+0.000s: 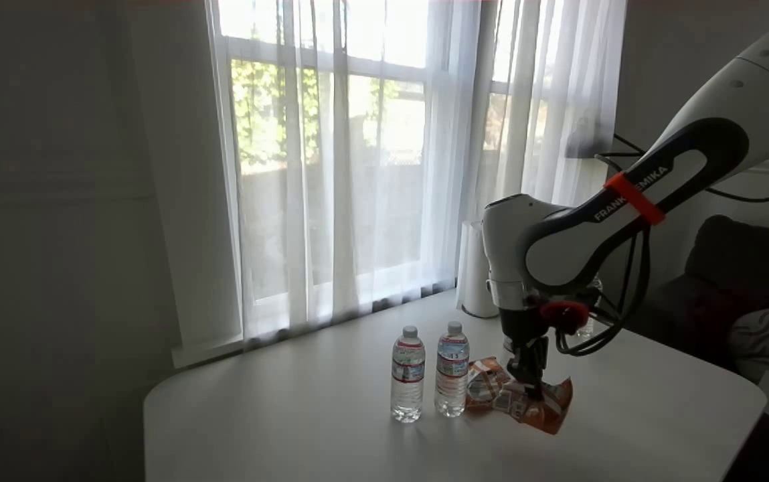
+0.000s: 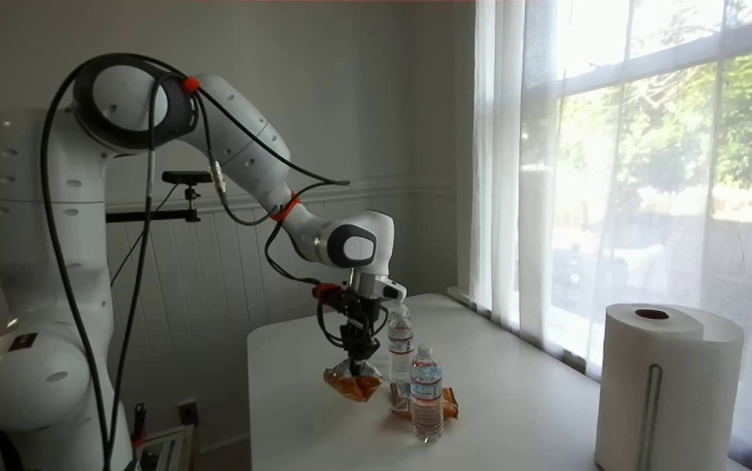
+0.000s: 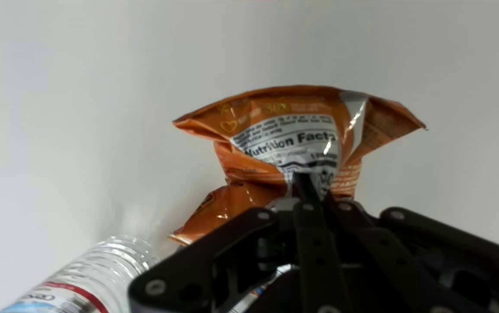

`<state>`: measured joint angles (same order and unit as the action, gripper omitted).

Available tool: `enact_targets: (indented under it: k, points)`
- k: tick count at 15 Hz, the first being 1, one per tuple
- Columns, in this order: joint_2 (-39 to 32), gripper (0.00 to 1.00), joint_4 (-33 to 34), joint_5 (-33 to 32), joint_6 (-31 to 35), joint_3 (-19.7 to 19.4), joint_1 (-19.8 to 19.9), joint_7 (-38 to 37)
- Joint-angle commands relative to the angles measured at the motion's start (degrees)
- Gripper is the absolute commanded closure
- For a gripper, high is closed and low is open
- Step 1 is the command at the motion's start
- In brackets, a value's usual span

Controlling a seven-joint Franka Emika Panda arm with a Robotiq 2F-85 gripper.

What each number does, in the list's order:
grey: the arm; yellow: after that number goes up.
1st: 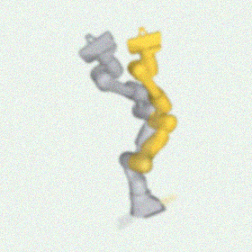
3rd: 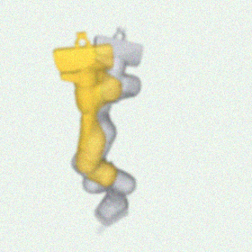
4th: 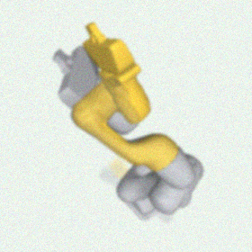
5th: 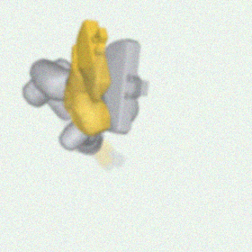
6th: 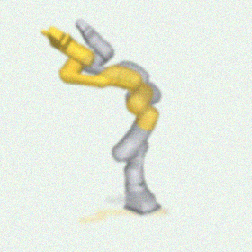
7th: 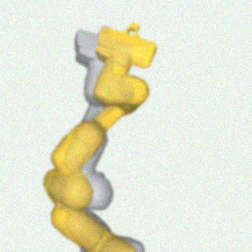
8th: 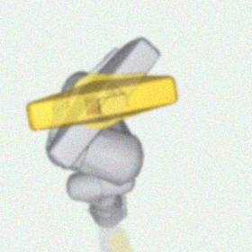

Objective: Move two water bottles and the two packets to the right

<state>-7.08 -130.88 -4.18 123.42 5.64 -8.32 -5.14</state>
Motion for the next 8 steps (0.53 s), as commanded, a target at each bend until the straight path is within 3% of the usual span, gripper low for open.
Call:
enact_targets:
  k: [1, 5, 8]
  points:
    - [5.9, 1.0, -3.1, -4.3, -7.3, -1.2, 1.8, 2.9]
    - [9.5, 1.0, -4.2, -10.1, -14.6, -3.5, 4.9, 5.4]
    - [11.5, 1.0, -5.0, -12.8, -14.6, -5.9, 7.9, 8.6]
